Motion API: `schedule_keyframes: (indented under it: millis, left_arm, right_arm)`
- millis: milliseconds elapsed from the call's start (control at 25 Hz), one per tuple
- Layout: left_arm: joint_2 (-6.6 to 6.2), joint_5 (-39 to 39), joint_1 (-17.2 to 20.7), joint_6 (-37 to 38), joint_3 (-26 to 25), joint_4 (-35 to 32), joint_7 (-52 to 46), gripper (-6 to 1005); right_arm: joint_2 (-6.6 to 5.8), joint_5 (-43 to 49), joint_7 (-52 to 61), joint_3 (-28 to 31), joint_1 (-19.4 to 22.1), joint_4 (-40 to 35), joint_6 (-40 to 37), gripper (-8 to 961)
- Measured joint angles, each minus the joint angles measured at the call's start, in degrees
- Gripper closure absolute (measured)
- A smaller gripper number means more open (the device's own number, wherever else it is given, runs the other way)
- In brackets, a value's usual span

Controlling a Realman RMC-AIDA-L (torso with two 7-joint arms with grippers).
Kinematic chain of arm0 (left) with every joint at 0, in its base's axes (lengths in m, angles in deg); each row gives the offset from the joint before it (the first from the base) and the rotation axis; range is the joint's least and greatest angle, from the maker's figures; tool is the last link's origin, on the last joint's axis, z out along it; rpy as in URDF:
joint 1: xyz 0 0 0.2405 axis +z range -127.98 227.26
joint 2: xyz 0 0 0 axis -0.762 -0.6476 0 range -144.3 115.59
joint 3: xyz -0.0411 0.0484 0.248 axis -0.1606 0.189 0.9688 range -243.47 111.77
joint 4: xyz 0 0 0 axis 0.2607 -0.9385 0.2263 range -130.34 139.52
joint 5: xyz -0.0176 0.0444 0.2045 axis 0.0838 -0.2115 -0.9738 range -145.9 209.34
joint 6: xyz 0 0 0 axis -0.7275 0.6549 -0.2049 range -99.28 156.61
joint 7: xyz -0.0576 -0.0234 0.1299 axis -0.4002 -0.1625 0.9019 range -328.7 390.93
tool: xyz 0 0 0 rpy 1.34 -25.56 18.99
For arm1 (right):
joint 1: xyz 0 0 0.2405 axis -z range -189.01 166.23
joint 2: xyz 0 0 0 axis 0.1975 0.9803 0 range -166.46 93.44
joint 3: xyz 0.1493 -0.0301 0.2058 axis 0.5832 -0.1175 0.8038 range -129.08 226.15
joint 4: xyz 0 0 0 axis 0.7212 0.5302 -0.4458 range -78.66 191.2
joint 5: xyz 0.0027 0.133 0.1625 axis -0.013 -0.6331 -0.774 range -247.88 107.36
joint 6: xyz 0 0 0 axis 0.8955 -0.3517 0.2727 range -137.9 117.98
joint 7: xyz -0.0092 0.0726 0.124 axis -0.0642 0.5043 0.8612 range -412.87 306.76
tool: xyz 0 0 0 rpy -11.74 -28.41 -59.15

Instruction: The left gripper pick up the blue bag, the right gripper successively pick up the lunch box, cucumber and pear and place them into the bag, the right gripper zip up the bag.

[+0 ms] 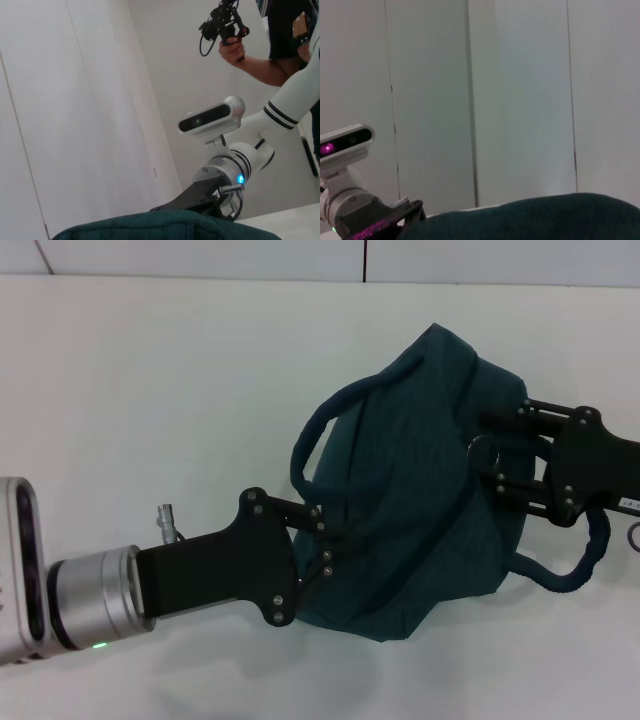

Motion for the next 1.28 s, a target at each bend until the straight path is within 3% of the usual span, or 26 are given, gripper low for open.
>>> schedule_keyframes:
  millis: [720, 1000, 1280]
  left_arm:
    - [0.78, 0.5, -1.2, -0.7, -0.2, 0.0, 0.1, 918]
    - [1.09, 0.5, -1.2, -1.0, -0.3, -0.8, 0.0, 916]
    - [1.17, 0.3, -1.1, -1.1, -0.3, -1.2, -0.1, 914]
  right_arm:
    - [-1.96, 4.6, 2.3, -0.1, -0.5, -1.3, -1.7, 327]
    - [-3.11, 4.6, 2.3, 0.1, -0.2, -1.3, -5.7, 577]
    - [-3.11, 4.6, 2.3, 0.2, 0.0, -1.3, -5.8, 573]
